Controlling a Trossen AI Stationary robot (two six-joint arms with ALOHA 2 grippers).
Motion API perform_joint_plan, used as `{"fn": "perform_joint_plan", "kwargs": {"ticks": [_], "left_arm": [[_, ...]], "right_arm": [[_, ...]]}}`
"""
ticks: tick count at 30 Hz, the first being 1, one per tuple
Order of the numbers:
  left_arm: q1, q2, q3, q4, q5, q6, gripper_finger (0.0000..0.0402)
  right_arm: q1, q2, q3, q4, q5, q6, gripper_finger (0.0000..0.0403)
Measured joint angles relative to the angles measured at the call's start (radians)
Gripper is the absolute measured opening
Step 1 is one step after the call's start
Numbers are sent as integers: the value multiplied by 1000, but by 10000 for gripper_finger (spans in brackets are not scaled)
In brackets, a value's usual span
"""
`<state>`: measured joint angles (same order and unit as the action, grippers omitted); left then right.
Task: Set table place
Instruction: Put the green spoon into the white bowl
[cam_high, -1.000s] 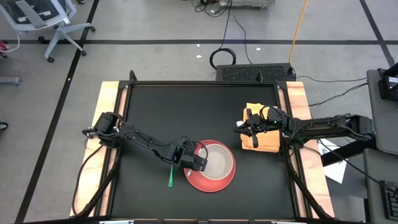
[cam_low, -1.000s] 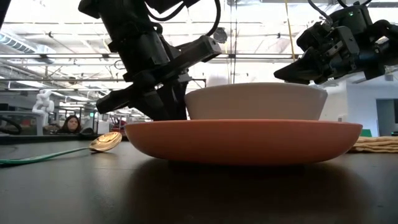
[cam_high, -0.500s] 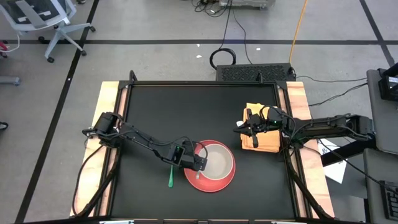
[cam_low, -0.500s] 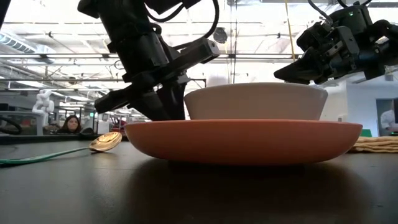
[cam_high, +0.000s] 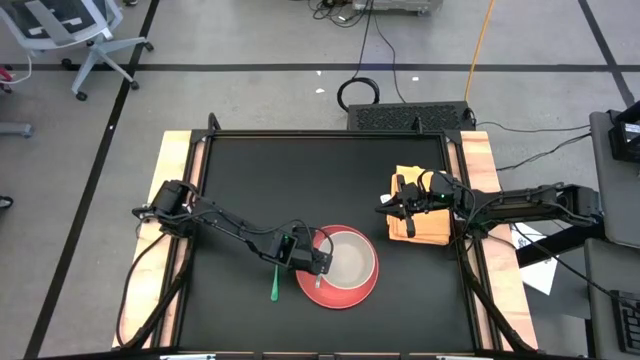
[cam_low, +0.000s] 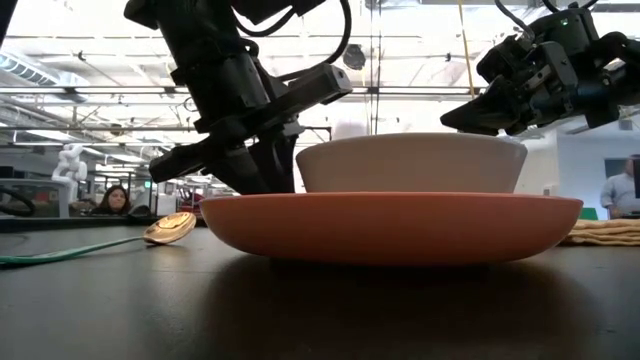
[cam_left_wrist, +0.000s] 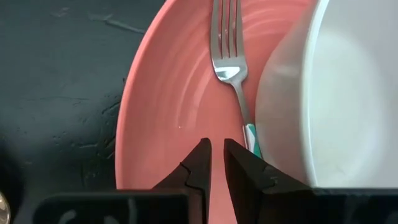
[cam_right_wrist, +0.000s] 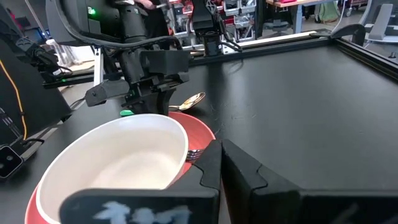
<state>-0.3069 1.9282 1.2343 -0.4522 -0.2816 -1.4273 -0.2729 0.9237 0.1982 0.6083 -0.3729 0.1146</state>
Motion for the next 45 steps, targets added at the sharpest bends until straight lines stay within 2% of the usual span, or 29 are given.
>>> {"fn": "perform_joint_plan", "kwargs": {"ticks": [7, 12, 16, 23, 36, 40, 45], "left_arm": [[-8, -55, 0, -30, 10, 1, 47], [-11, -135, 0, -89, -37, 8, 47], [-26, -217, 0, -160, -122, 41, 47], [-87, -344, 1, -246, -336, 104, 47], [-198, -375, 0, -279, -358, 577, 46], [-221, -391, 0, -348, -392, 606, 46], [-269, -430, 0, -427, -547, 568, 46]], "right_arm": [[0, 0, 0, 0, 0, -2, 0], [0, 0, 0, 0, 0, -3, 0], [0, 0, 0, -5, 0, -3, 0], [0, 0, 0, -17, 0, -3, 0], [1, 0, 0, -51, 0, -87, 0], [1, 0, 0, -60, 0, -100, 0], [1, 0, 0, -36, 0, -95, 0]]}}
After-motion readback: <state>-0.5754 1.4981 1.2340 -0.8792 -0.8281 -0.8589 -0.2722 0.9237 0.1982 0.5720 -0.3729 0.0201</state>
